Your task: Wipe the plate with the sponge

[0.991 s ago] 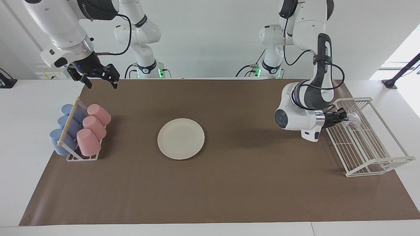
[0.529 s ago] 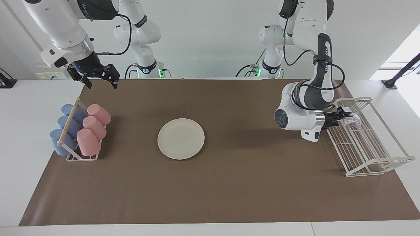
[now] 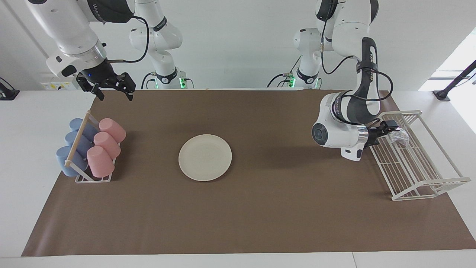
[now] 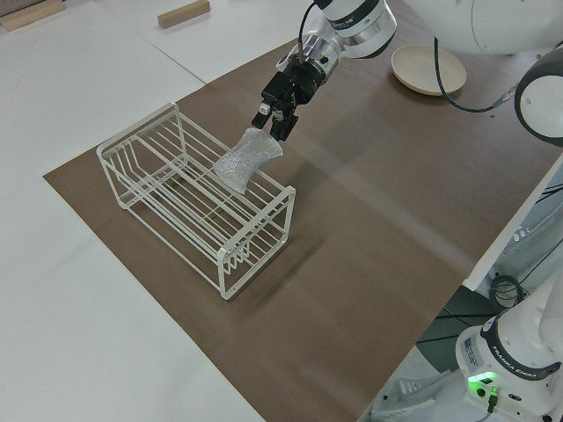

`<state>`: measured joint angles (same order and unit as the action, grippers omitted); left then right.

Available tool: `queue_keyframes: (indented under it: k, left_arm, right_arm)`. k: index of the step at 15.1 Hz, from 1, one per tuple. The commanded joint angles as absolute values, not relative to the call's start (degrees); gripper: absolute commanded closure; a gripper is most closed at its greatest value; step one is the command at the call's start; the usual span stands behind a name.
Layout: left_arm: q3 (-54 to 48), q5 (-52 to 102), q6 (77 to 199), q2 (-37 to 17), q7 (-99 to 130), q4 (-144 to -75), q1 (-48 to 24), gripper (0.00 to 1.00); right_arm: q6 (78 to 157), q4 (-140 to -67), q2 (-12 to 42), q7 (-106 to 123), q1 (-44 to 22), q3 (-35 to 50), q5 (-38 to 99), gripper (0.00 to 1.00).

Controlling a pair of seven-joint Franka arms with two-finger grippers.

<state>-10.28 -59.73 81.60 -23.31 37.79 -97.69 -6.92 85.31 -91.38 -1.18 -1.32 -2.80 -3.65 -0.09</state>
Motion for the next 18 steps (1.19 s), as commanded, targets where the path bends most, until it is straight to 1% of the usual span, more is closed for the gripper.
queue_keyframes:
  k: [1,3,7,11,13,16,18]
  left_arm:
    - [-10.55,-49.7,84.28,-19.97,36.04,-93.44,-4.23,0.0]
    - [-10.55,-41.79,84.29,-15.58,33.15,-92.56,-3.08,0.0]
    - [-9.76,-26.85,83.85,-10.12,32.26,-89.65,-1.32,0.0]
    - [-9.76,-11.11,82.8,-1.6,22.71,-90.79,4.2,0.0]
    - [-9.76,-5.82,81.65,1.13,20.05,-91.93,5.1,0.0]
    - [-9.49,-1.78,81.91,3.86,19.95,-94.3,4.66,0.0]
    - [-7.49,0.7,81.65,4.57,19.51,-94.74,2.48,0.0]
  right_arm:
    - [84.64,-90.97,-1.23,-0.7,-2.55,-3.78,0.88,0.0]
    - [84.64,-90.97,-1.23,-0.7,-2.55,-3.78,0.88,0.0]
    - [84.64,-90.97,-1.23,-0.7,-2.55,-3.78,0.88,0.0]
    - [84.64,-90.97,-1.23,-0.7,-2.55,-3.78,0.88,0.0]
    - [84.64,-90.97,-1.23,-0.7,-2.55,-3.78,0.88,0.0]
    - [84.64,-90.97,-1.23,-0.7,-2.55,-3.78,0.88,0.0]
    - [84.64,-90.97,-1.23,-0.7,-2.55,-3.78,0.88,0.0]
